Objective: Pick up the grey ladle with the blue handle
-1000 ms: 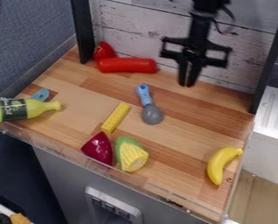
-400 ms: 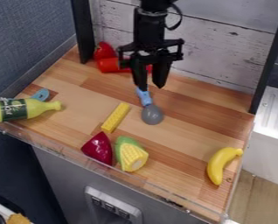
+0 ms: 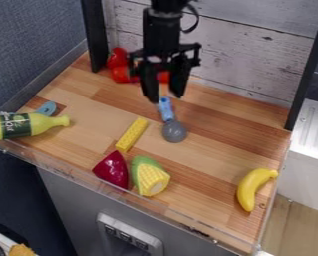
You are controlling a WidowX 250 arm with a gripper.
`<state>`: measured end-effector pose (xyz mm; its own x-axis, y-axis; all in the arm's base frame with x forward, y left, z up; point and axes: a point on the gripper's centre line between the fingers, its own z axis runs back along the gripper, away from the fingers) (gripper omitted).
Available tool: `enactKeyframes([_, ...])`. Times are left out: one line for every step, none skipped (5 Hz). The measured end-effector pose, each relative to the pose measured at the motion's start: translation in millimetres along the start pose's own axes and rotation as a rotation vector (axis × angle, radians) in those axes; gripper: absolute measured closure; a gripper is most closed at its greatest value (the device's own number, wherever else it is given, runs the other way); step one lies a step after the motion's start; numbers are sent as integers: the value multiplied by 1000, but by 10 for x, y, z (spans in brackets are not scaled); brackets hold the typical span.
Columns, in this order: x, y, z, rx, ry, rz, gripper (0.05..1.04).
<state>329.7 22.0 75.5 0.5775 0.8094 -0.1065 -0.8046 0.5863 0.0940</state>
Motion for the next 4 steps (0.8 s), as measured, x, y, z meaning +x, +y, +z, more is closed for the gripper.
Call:
enactKeyframes([71,-64,46,0,-13,-130,100])
enactKeyframes([82,-129,-71,8,-19,-285,91])
enactKeyframes([92,-151,-267,14,-17,-373,93])
enactKeyframes([127,-198,-423,5,-22,-359,89])
